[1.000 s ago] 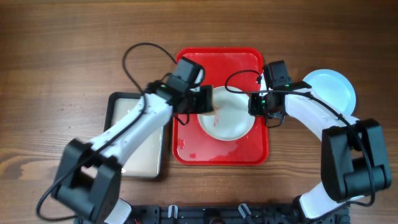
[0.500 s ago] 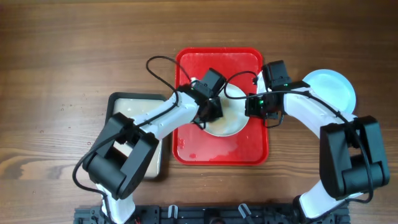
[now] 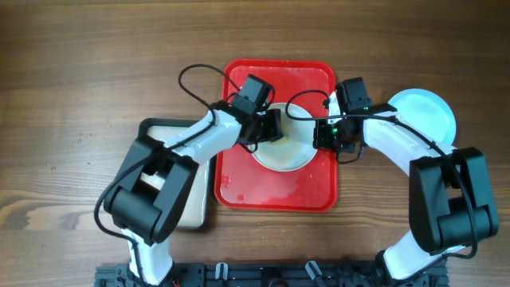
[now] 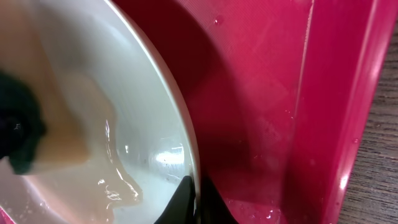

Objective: Clean dirty plates on tray and stack at the side
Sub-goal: 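Scrub the white plate with the sponge while right gripper holds its rim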

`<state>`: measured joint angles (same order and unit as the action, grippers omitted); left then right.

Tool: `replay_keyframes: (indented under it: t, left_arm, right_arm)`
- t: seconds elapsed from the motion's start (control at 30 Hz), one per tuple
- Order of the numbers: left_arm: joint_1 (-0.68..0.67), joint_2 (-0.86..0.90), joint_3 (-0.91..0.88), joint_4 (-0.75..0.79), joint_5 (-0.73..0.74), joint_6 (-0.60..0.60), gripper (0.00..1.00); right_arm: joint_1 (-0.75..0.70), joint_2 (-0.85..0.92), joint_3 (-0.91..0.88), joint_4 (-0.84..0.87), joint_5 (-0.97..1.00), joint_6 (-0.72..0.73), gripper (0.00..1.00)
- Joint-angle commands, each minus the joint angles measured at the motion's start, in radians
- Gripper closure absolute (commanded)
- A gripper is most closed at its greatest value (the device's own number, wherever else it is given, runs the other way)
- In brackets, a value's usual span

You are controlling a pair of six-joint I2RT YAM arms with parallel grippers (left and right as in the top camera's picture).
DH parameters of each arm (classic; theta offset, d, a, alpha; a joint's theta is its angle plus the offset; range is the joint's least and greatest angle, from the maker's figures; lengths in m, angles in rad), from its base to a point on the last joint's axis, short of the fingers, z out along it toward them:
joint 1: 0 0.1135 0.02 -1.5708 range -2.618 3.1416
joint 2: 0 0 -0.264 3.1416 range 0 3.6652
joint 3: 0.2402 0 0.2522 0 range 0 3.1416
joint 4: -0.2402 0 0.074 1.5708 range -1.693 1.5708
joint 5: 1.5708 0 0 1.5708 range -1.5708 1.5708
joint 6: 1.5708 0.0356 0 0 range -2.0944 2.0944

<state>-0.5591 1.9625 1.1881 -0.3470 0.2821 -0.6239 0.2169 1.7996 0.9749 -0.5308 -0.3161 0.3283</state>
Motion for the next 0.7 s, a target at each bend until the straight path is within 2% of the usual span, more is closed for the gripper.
replay_keyframes:
  t: [0.0,0.13,0.27,0.37,0.43,0.57,0.67]
  left_arm:
    - [-0.072,0.037,-0.016,0.081,0.069,-0.036,0.96]
    - [-0.113,0.070,-0.016,0.129,0.031,-0.039,0.96]
    - [-0.045,0.071,-0.015,0.042,-0.242,-0.039,0.96]
    - [0.027,0.050,-0.015,0.011,-0.355,-0.038,0.96]
    - [0.072,0.011,-0.015,-0.013,-0.428,0.017,0.96]
    - [0.074,-0.047,-0.015,-0.117,-0.420,0.041,0.96]
    - [0.057,-0.053,-0.015,-0.276,-0.313,0.045,0.96]
  right_arm:
    - [-0.001,0.040,-0.015,-0.012,0.072,-0.038,0.96]
    - [-0.001,0.040,-0.015,-0.013,0.072,-0.037,0.96]
    - [-0.001,0.040,-0.015,-0.019,0.072,-0.037,0.96]
    - [-0.001,0.040,-0.015,-0.027,0.072,-0.037,0.95]
    - [-0.001,0.040,-0.015,-0.031,0.072,-0.038,0.96]
    - [-0.001,0.040,-0.015,-0.031,0.073,-0.037,0.96]
    - [-0.001,0.040,-0.015,-0.031,0.072,-0.037,0.96]
